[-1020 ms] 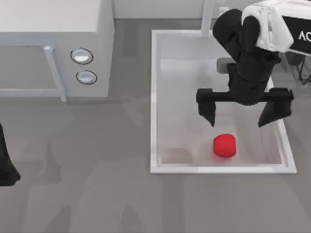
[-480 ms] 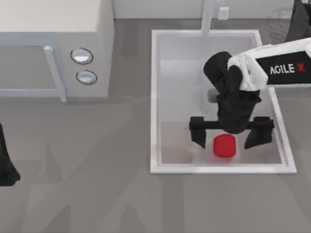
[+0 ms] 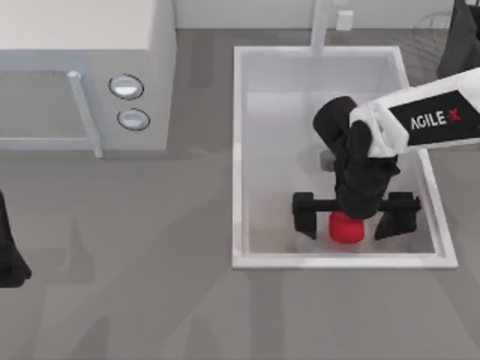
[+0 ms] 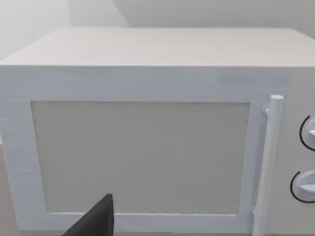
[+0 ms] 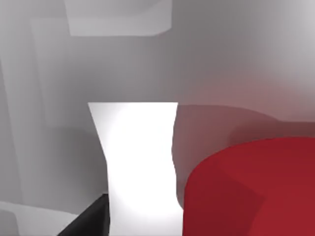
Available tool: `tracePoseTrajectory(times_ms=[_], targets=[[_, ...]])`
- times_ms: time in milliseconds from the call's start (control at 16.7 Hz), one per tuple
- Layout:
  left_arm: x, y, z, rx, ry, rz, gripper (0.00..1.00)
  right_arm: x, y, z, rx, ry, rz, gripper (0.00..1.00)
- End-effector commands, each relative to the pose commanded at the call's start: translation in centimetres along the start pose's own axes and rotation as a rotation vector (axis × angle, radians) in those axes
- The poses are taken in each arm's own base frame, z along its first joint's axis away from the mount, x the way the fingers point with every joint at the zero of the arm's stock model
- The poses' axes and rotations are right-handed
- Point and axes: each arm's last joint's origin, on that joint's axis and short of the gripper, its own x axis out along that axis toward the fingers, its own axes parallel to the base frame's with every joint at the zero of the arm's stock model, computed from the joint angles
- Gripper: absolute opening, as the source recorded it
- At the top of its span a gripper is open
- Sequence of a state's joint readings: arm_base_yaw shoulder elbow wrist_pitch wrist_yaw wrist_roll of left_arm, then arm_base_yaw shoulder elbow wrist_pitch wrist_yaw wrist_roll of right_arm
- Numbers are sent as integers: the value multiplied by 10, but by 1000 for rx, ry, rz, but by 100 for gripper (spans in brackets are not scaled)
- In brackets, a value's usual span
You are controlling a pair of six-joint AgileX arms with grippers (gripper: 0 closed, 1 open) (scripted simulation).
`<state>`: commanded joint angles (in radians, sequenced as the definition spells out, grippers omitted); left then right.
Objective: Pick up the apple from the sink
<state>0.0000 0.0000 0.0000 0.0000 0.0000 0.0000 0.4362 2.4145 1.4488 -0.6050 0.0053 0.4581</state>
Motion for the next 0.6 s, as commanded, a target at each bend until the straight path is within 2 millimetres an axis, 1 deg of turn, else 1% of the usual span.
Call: tracePoseTrajectory(times_ms=[600], targets=[[0,0,0,0,0,0,100,0,0,0,0,0,0,25]])
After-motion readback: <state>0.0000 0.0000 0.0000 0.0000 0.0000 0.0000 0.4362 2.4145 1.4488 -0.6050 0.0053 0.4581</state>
